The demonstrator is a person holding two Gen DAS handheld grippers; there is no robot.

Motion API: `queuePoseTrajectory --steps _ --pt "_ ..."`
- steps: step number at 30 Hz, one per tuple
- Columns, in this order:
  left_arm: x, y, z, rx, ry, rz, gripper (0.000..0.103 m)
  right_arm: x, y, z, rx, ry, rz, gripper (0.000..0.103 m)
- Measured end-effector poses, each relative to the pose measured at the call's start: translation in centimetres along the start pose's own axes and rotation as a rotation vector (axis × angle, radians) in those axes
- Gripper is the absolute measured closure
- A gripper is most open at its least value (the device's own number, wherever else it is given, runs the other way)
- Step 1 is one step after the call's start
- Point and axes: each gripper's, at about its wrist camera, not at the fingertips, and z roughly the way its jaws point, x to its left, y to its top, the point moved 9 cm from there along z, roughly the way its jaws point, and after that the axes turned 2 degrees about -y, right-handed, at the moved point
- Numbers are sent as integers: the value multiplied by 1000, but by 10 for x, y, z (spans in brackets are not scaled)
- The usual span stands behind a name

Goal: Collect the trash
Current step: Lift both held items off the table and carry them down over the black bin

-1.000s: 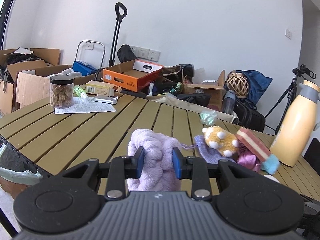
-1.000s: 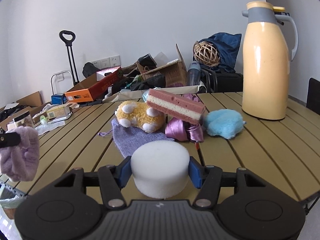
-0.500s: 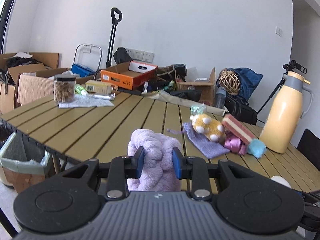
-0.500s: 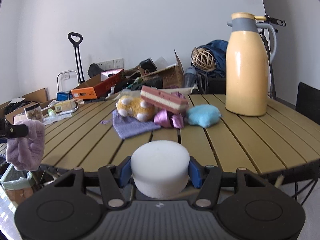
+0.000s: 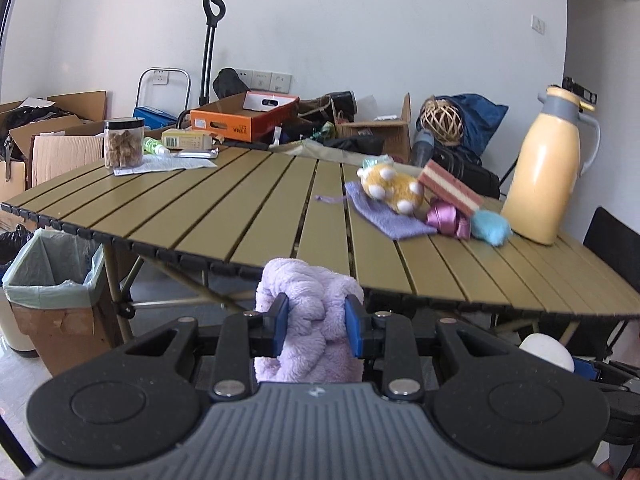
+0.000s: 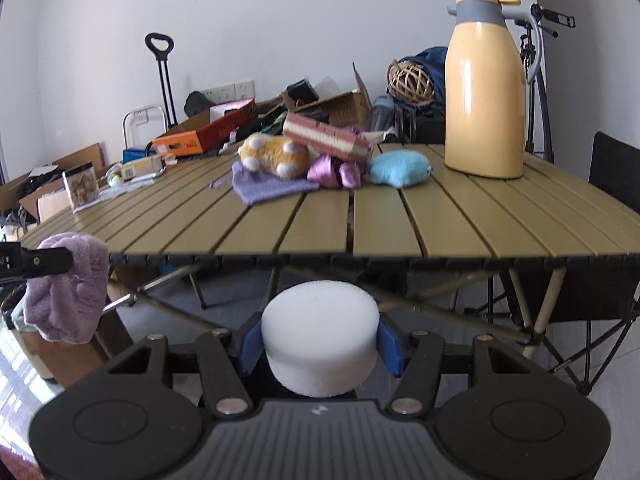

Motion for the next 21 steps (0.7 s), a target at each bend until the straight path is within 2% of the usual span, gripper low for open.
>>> queuePoseTrajectory --steps 8,21 --pt "-4 -28 -1 58 -1 40 73 2 -39 -1 93 10 -22 46" --pt "-4 -89 17 222 -10 112 73 -12 -90 18 256 -31 -34 46"
